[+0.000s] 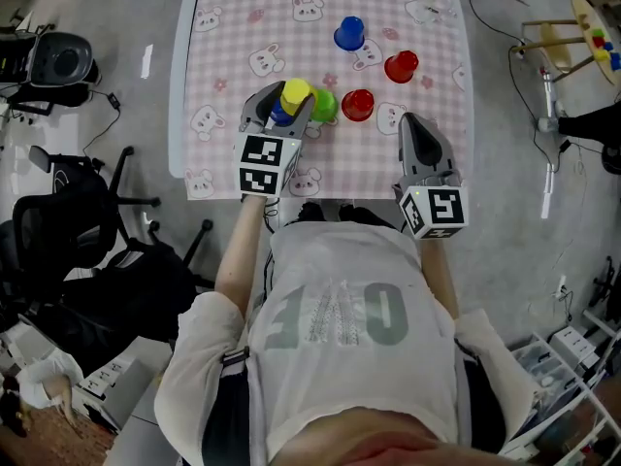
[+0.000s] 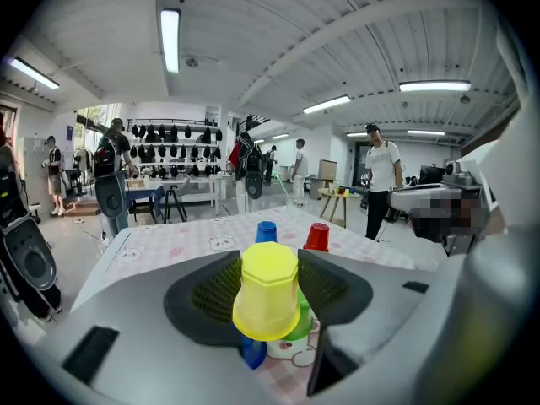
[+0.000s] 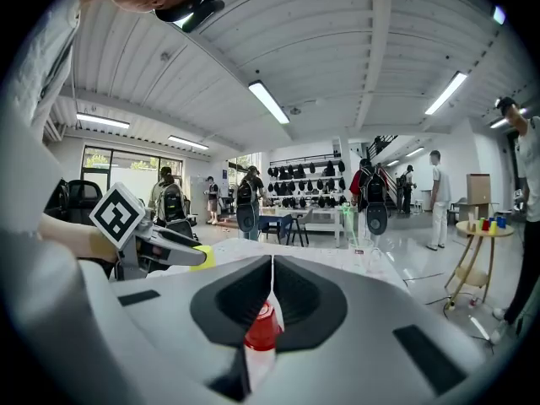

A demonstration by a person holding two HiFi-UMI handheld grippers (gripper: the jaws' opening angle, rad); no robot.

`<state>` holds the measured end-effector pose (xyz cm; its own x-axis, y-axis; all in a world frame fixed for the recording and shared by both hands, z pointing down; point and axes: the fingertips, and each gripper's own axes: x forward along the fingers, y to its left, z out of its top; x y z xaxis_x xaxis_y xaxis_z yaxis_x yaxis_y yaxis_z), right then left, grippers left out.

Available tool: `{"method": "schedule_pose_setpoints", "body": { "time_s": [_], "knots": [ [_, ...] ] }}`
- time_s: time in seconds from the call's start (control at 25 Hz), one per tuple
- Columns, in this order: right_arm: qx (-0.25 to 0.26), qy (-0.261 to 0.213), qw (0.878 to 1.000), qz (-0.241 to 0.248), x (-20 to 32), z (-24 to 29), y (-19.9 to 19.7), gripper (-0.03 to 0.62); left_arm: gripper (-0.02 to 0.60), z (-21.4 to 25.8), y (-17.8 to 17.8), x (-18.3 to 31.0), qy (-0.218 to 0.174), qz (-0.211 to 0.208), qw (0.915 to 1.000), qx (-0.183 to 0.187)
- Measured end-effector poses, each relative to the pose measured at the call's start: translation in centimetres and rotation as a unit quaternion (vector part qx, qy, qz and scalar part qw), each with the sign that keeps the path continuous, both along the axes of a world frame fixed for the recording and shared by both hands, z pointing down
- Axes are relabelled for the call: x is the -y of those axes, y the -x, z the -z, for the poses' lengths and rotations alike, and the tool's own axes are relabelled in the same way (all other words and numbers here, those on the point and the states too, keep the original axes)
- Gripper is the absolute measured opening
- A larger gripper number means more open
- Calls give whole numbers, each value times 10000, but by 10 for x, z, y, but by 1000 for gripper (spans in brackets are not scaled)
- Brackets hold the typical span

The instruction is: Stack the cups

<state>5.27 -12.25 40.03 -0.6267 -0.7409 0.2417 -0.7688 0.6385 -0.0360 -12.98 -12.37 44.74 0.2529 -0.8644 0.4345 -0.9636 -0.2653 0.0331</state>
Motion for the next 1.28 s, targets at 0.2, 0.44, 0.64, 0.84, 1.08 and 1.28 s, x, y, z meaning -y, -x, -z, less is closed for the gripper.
{"method": "schedule_pose_setpoints", "body": {
  "time_s": [0.2, 0.44, 0.64, 0.84, 1.08, 1.28],
  "knots": [
    [-23, -8, 10000, -11, -2, -1, 3, 29, 227, 0, 0, -2, -70, -61, 9999, -41],
    [-3, -31, 10000, -65, -3, 2, 7, 29, 245, 23, -1, 0, -363, -32, 9991, -201],
    [4, -78, 9998, -162, -8, 3, 5, 29, 245, 73, -12, 0, -946, -127, 9949, -314],
    [103, -216, 9995, -223, -4, 7, -6, 29, 245, 118, -48, -1, -1418, -202, 9880, -583],
    [258, -295, 9992, 65, 18, 13, -47, 29, 256, 117, -120, 34, -1398, -211, 9890, -430],
    [268, -278, 9985, 386, 48, 12, -102, 29, 270, 67, -169, 84, -819, 424, 9953, -293]
  ]
}}
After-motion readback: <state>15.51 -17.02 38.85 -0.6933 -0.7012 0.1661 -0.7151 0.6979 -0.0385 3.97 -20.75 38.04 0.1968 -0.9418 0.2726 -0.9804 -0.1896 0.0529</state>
